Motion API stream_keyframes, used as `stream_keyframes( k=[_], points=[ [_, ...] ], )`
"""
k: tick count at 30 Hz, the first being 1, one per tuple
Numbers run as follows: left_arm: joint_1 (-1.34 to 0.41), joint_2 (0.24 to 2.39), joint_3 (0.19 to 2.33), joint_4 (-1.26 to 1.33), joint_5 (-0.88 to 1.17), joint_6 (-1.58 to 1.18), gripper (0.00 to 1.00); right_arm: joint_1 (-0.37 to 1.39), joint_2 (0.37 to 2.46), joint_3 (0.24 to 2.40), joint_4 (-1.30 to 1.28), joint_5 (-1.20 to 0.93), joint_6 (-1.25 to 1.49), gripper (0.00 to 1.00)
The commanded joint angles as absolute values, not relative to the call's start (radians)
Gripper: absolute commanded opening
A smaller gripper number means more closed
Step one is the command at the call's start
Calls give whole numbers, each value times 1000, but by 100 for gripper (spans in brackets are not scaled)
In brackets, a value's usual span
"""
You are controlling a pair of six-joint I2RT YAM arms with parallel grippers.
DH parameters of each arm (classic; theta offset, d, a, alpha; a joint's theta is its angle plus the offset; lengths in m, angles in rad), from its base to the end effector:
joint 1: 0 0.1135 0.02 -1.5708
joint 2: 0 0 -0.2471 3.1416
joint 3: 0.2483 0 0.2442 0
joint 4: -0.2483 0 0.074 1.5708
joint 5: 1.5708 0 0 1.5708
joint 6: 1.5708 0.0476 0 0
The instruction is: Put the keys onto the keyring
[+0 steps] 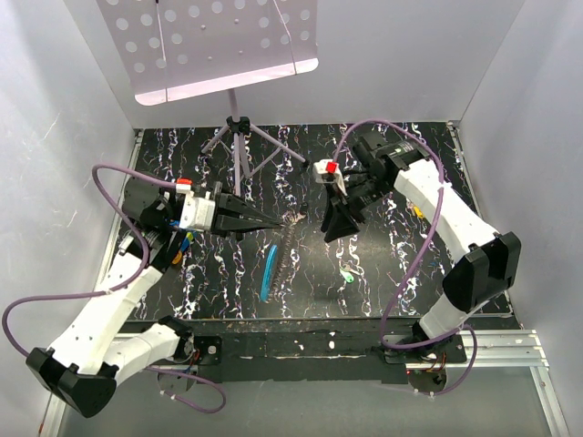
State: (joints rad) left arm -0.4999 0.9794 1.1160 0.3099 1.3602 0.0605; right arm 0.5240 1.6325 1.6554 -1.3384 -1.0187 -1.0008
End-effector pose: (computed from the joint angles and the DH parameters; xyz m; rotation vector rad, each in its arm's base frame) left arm 0.1394 -0.1292 0.4466 1.4699 0.5896 -1.1048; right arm 0.2356 0.1829 0.3298 -1.7762 1.6116 1.2258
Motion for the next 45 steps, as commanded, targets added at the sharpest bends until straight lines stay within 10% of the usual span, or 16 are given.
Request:
stream_keyframes(
  k=[1, 15, 45],
  points=[
    [-503, 907, 1049, 121, 1154, 107, 0, 443, 1534, 1582, -1248, -990, -835, 46],
    [-468, 819, 716, 253, 1025, 107, 0, 402, 1388, 1059, -879, -589, -621, 48],
    [-449, 788, 629, 163, 973, 295, 0, 422, 1835, 1201, -807, -534, -313, 41]
  ],
)
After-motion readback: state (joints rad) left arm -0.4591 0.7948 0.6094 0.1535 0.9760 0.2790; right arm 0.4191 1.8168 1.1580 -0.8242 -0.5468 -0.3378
